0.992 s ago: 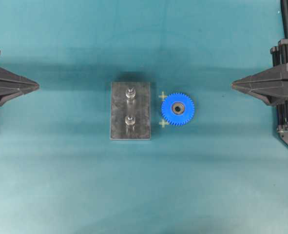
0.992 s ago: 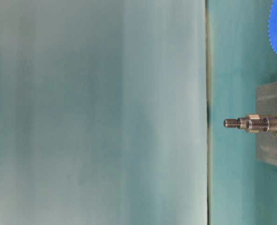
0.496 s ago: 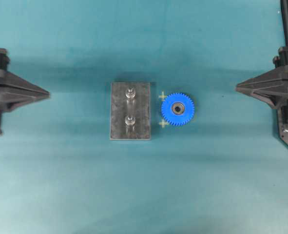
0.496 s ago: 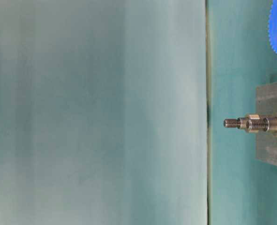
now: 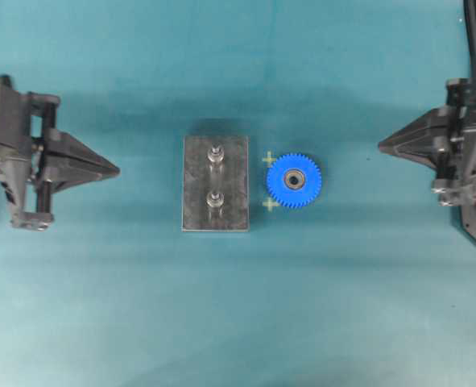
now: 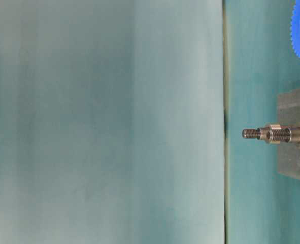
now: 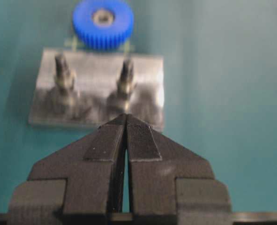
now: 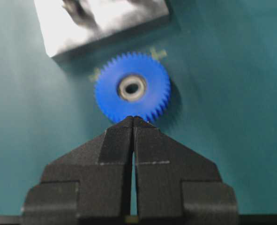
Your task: Fit the large gear onto the shaft.
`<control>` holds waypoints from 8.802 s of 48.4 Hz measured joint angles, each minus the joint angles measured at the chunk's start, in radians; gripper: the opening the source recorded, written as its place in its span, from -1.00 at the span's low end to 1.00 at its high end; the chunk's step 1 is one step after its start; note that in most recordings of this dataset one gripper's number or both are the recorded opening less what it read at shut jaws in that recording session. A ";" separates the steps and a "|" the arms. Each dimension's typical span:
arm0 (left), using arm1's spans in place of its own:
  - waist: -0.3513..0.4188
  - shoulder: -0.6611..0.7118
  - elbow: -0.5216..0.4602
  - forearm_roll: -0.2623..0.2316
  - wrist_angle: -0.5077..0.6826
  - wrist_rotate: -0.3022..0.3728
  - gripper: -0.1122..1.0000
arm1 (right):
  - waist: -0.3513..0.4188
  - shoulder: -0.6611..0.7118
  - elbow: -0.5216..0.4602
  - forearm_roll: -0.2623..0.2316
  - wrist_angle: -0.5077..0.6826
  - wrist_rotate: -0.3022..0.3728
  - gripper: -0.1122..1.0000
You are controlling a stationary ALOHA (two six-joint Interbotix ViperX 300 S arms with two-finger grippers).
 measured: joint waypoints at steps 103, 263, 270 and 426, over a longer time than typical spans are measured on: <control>-0.005 0.120 -0.044 0.002 0.092 0.000 -0.80 | -0.028 0.960 -0.476 -0.032 0.186 -0.040 0.86; -0.005 0.140 -0.038 0.002 0.077 -0.002 -0.80 | -0.057 1.209 -1.157 0.005 0.650 -0.156 0.35; -0.005 0.140 -0.038 0.002 0.077 -0.005 -0.80 | -0.057 1.212 -1.167 0.006 0.650 -0.156 0.37; -0.005 0.083 0.015 0.003 -0.137 0.011 -0.80 | 0.091 0.272 -0.072 0.034 -0.376 -0.156 0.37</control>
